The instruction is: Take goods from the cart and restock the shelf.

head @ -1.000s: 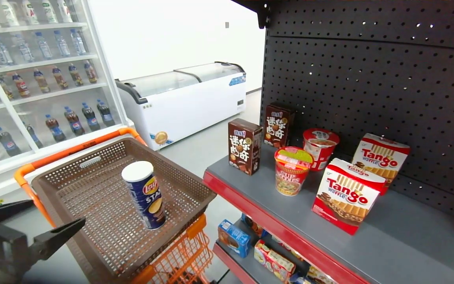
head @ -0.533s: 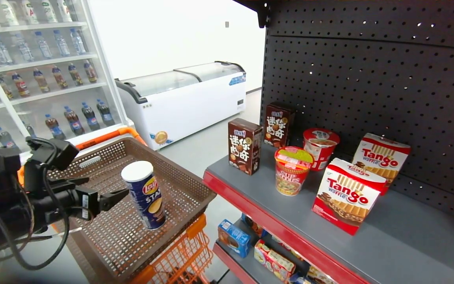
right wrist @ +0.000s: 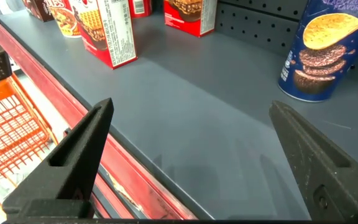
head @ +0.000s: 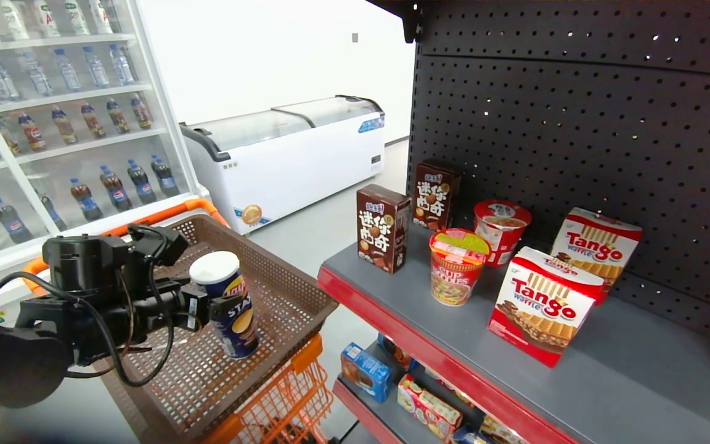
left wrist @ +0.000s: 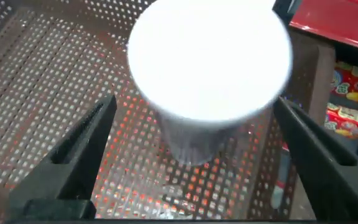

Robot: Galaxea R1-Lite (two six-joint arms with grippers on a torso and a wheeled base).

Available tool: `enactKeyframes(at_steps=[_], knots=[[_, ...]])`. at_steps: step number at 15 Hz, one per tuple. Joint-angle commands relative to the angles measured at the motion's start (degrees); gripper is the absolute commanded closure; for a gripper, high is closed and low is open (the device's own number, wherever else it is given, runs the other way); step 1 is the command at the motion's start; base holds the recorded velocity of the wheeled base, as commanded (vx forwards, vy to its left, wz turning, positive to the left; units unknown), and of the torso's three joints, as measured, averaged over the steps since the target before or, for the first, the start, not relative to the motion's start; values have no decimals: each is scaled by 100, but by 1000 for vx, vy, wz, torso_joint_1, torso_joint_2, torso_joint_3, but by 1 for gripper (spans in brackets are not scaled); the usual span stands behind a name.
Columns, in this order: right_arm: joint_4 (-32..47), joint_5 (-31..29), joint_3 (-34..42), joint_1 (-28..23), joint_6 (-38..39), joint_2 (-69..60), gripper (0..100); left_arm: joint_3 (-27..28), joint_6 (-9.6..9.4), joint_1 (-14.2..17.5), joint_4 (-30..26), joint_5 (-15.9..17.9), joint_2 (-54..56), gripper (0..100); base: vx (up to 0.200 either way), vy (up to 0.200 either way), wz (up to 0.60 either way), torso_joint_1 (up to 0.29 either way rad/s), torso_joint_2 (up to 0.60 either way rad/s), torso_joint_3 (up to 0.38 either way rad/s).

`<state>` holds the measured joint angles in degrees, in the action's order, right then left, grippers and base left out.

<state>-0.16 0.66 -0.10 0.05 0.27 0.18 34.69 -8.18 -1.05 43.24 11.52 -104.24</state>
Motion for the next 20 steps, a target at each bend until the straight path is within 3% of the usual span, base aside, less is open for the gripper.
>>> enactKeyframes(at_steps=[1, 9, 12, 13, 17, 20], knots=[[-2, 4, 1, 4, 0, -1, 0, 55, -8, -71, 334, -1, -624, 0, 0, 0, 0, 0, 0, 0], [-2, 4, 1, 4, 0, -1, 0, 73, 1, -352, 1626, -9, -1555, 0, 0, 0, 0, 0, 0, 0], [-2, 4, 1, 4, 0, -1, 0, 64, 1, -379, 1679, -9, -1670, 0, 0, 0, 0, 0, 0, 0], [-2, 4, 1, 4, 0, -1, 0, 64, 27, -387, 1872, -9, -1687, 100, 0, 0, 0, 0, 0, 0], [-2, 4, 1, 4, 0, -1, 0, 37, 88, -458, 1863, -361, -1696, 100, 0, 0, 0, 0, 0, 0], [-2, 4, 1, 4, 0, -1, 0, 2, 414, -510, 1863, -387, -1169, 100, 0, 0, 0, 0, 0, 0]])
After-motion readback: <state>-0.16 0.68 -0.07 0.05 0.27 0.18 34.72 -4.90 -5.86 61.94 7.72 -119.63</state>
